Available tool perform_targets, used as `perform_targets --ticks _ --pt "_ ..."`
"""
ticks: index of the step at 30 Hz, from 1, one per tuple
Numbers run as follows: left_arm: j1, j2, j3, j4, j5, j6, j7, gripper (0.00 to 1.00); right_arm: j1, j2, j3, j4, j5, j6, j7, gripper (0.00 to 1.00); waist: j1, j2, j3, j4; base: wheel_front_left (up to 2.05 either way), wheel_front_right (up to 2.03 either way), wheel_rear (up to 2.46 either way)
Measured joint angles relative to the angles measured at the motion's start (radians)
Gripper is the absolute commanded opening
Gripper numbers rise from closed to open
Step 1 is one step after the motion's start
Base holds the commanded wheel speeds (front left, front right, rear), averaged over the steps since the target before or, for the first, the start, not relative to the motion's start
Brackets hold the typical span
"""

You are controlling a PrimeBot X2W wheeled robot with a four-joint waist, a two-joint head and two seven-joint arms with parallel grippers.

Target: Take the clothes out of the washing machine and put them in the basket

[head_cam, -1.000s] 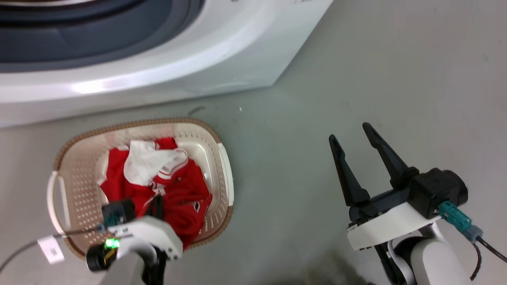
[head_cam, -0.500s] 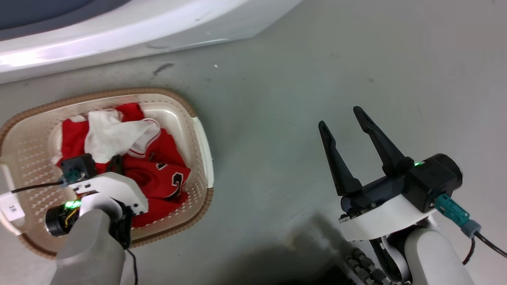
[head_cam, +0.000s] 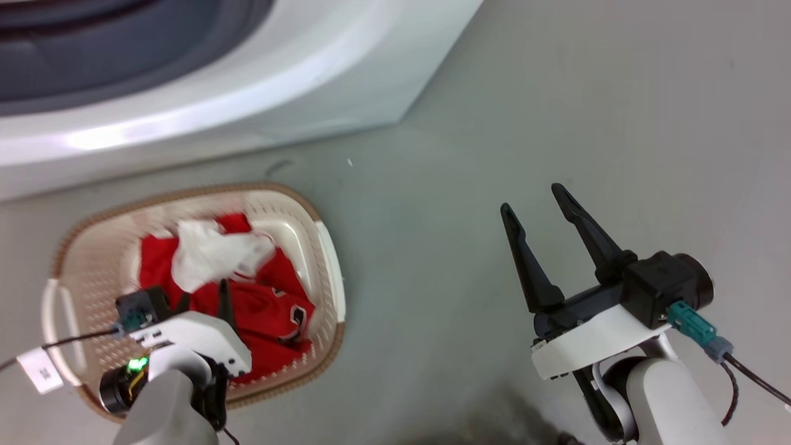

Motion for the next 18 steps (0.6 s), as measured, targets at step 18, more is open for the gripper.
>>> perform_targets --ticks 18 --pt "0.271 -0.092 0.064 -0.419 0.141 -0.022 0.000 1.00 0.160 0.000 -0.134 0.026 -0.035 0.000 0.067 1.00 -0.0003 0.0000 -0.430 0.119 0.00 0.00 0.00"
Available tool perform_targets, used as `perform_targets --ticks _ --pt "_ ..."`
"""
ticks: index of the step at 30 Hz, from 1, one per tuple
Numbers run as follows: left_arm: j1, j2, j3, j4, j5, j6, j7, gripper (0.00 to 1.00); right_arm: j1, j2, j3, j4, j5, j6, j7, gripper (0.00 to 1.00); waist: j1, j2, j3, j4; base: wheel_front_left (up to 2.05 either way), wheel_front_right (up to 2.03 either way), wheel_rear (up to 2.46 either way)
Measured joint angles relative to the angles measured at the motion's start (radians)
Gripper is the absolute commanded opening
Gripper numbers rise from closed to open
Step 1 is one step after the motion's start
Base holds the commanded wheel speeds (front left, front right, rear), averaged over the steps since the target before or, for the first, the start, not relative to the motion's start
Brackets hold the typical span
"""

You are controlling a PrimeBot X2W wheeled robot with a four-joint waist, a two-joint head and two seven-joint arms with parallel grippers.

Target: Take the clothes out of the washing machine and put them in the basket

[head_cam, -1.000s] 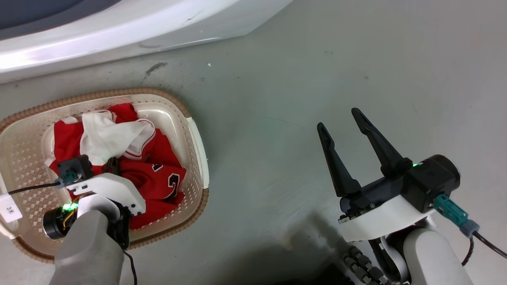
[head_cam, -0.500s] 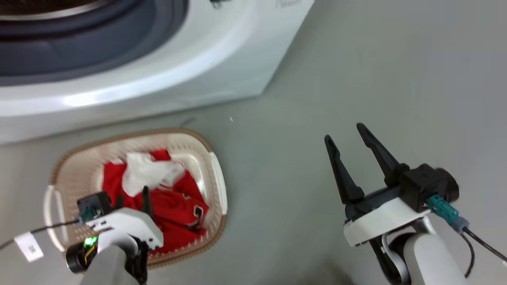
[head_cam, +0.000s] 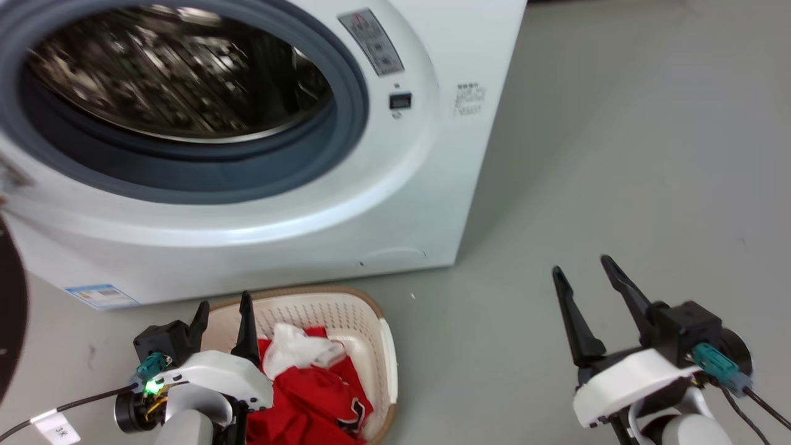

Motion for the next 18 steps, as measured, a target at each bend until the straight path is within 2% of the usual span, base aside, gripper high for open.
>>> perform_targets --ticks 12,18 --pt "0.096 -0.007 -0.025 -0.365 0.107 0.006 0.000 1.00 0.080 0.000 -0.071 -0.029 -0.011 0.000 0.034 1.00 0.0000 0.0000 -0.158 0.074 0.00 0.00 0.00" --pt "0.171 0.024 -0.041 -0.473 0.151 0.022 0.021 1.00 0.133 0.000 -0.084 -0.040 -0.018 0.000 0.050 1.00 0.0000 0.0000 -0.223 0.096 0.00 0.00 0.00"
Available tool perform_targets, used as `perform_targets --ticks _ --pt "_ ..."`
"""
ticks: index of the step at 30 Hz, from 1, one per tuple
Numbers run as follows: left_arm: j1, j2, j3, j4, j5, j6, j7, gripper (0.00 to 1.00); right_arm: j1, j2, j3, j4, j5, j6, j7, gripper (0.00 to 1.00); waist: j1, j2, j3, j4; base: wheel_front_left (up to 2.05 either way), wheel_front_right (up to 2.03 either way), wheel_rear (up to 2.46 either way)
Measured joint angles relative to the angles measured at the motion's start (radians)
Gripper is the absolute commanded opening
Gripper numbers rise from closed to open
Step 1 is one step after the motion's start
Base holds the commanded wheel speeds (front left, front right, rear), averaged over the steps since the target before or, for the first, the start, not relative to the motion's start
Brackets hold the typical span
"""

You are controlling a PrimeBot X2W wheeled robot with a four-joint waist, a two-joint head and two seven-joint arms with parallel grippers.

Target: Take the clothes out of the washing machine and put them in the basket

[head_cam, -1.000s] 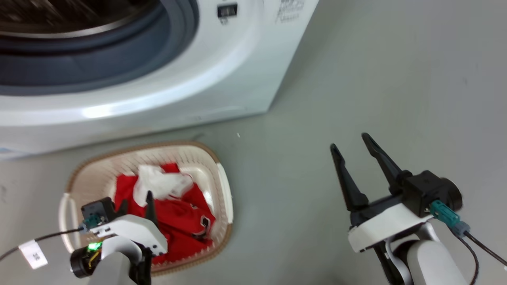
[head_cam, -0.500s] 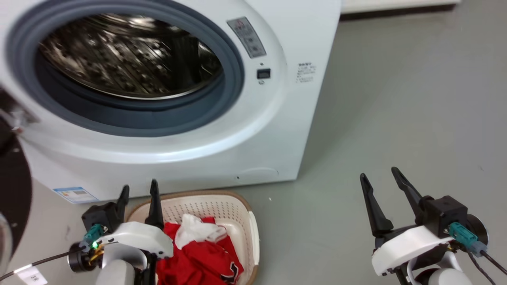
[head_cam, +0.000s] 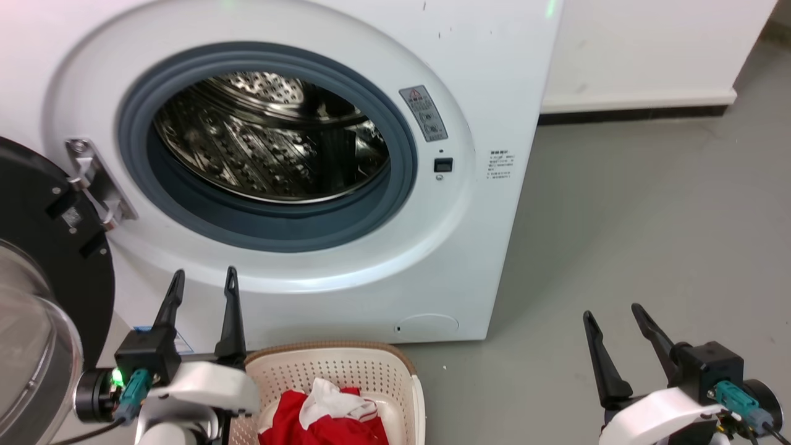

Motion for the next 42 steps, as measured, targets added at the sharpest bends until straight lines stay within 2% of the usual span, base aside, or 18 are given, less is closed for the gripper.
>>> perform_targets --ticks 9,34,35,39,42 --pt "0.143 0.002 -0.010 -0.148 -0.005 0.017 0.106 1.00 0.041 0.000 -0.002 -0.021 -0.003 0.000 0.010 1.00 0.0001 0.0000 -0.046 0.015 0.00 0.00 0.00" --pt "0.163 0.014 -0.027 -0.106 -0.028 0.034 0.132 1.00 0.059 0.000 0.003 -0.034 -0.003 0.000 0.020 1.00 0.0003 0.0000 -0.059 -0.002 0.00 0.00 0.00" --pt "0.163 0.014 -0.028 -0.105 -0.029 0.035 0.132 0.00 0.059 0.000 0.003 -0.034 -0.003 0.000 0.020 0.00 0.0003 0.0000 -0.059 -0.003 0.00 0.00 0.00" --pt "0.177 0.002 -0.030 -0.070 -0.036 0.035 0.134 0.00 0.066 0.000 0.005 -0.002 0.001 0.000 0.020 0.00 0.0003 0.0000 -0.059 -0.004 0.00 0.00 0.00" --pt "0.178 -0.001 -0.022 -0.050 -0.082 0.033 0.152 0.00 0.074 0.000 0.006 0.006 0.054 0.000 0.019 0.00 0.0003 0.0000 -0.058 -0.003 0.00 0.00 0.00"
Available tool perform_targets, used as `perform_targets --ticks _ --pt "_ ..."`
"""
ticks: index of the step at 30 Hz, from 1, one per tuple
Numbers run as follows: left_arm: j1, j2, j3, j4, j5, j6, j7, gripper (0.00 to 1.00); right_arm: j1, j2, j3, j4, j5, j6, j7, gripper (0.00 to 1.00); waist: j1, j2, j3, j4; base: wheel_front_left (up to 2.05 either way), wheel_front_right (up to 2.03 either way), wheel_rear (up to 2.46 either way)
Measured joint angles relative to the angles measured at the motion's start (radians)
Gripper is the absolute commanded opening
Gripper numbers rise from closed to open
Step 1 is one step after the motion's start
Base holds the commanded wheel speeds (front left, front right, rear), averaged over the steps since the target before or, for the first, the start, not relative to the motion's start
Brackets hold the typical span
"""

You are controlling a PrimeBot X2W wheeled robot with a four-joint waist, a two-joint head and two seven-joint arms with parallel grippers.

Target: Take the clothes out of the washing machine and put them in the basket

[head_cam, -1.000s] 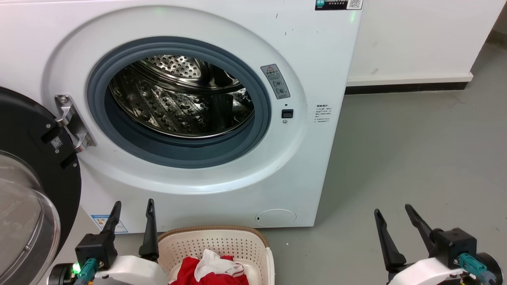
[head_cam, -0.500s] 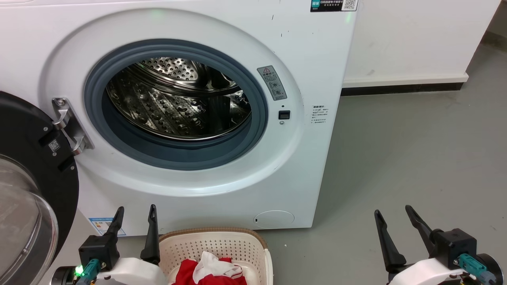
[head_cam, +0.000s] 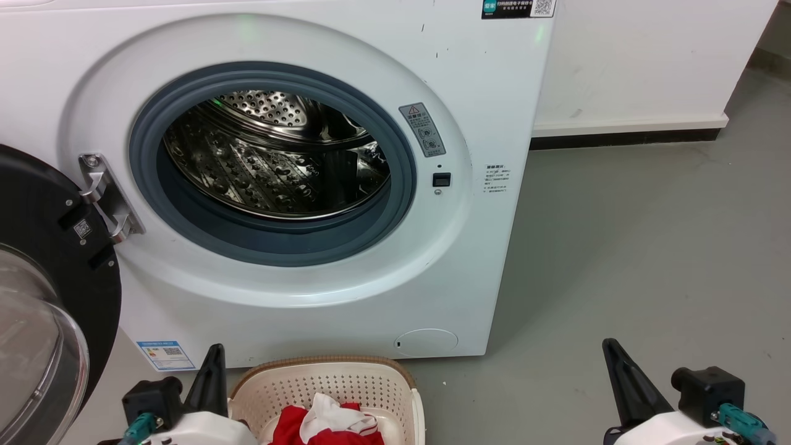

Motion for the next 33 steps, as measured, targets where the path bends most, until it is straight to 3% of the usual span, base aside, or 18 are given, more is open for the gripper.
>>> perform_targets --ticks 33 --pt "-0.056 -0.011 0.032 0.039 -0.558 -0.044 0.075 0.00 -0.084 -0.026 -0.022 0.107 0.619 0.000 0.003 0.00 0.0001 0.0000 0.014 0.007 0.00 0.00 0.00"
